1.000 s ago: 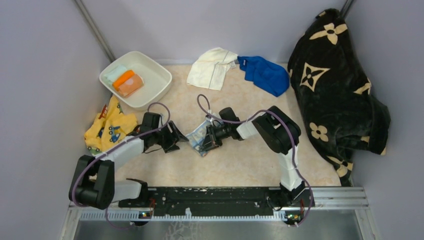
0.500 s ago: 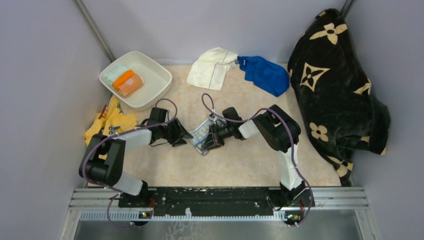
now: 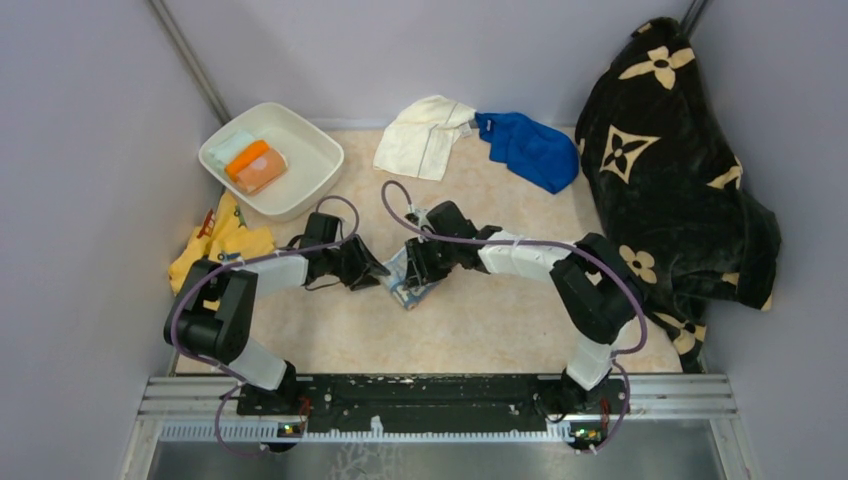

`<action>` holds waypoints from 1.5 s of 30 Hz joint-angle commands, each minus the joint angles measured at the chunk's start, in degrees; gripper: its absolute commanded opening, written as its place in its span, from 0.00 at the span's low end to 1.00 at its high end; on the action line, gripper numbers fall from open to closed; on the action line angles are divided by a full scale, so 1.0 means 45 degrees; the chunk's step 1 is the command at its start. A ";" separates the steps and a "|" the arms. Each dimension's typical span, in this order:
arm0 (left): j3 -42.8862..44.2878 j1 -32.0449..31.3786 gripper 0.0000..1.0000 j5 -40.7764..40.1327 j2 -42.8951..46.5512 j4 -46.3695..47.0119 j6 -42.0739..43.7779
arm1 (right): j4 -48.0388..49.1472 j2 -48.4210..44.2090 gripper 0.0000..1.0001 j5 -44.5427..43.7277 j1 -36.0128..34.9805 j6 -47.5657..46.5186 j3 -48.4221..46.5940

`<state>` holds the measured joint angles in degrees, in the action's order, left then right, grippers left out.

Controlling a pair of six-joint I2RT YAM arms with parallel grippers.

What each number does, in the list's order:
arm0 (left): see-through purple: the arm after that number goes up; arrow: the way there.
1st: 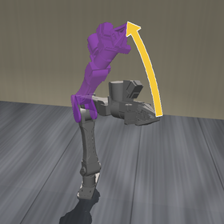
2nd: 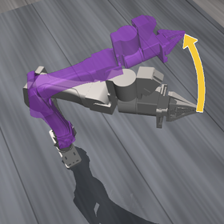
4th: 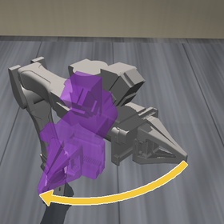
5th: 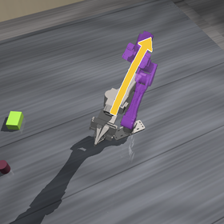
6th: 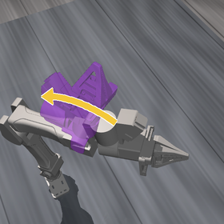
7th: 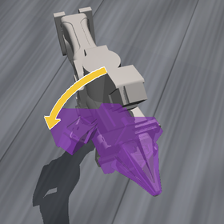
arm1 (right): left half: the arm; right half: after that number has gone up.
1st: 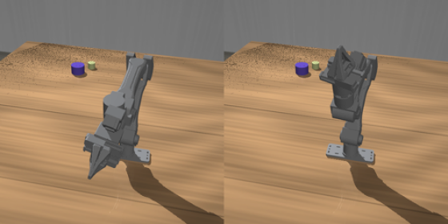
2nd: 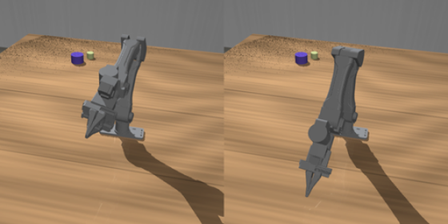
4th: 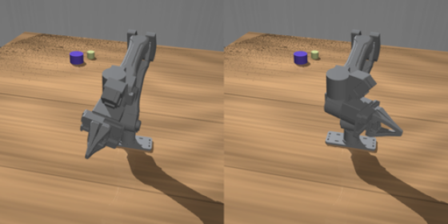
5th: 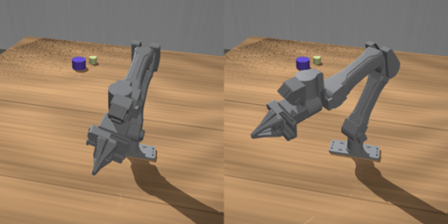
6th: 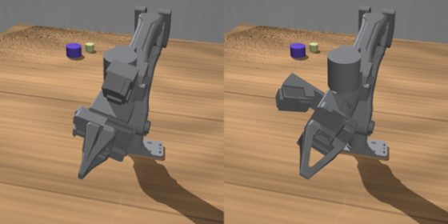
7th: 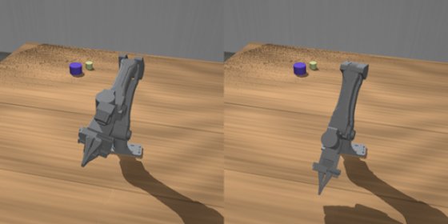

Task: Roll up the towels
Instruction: Roll the towel at the center of the board.

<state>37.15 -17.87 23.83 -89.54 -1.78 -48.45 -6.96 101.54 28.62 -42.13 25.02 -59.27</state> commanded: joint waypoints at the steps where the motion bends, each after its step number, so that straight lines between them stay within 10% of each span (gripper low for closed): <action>1: -0.0380 -0.0131 0.49 -0.1244 -0.0573 -0.0746 0.0177 | -0.1921 -0.1323 0.36 -0.4612 -0.1699 -0.2237 -0.0945; 8: -0.0423 -0.0146 0.49 -0.1211 -0.0638 -0.0718 0.0103 | -0.2258 -0.0897 0.38 -0.8620 -0.4271 -0.3227 -0.1619; 32: -0.0389 -0.0150 0.50 -0.1183 -0.0698 -0.0793 0.0297 | -0.2687 0.2289 0.29 -1.0871 -0.5130 -0.4682 -0.1866; 37: -0.0202 -0.0131 0.61 -0.1467 0.0388 -0.1502 0.0539 | -0.2907 0.1539 0.02 -0.7306 -0.4699 -0.4820 -0.1955; 45: -0.0170 0.0081 0.75 -0.2011 0.2861 -0.3266 0.0769 | -0.0624 0.1563 0.00 0.1827 -0.2298 -0.2688 -0.1694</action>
<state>37.01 -18.17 18.15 -81.38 -9.98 -46.78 -15.35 107.68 9.50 -56.45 6.11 -68.20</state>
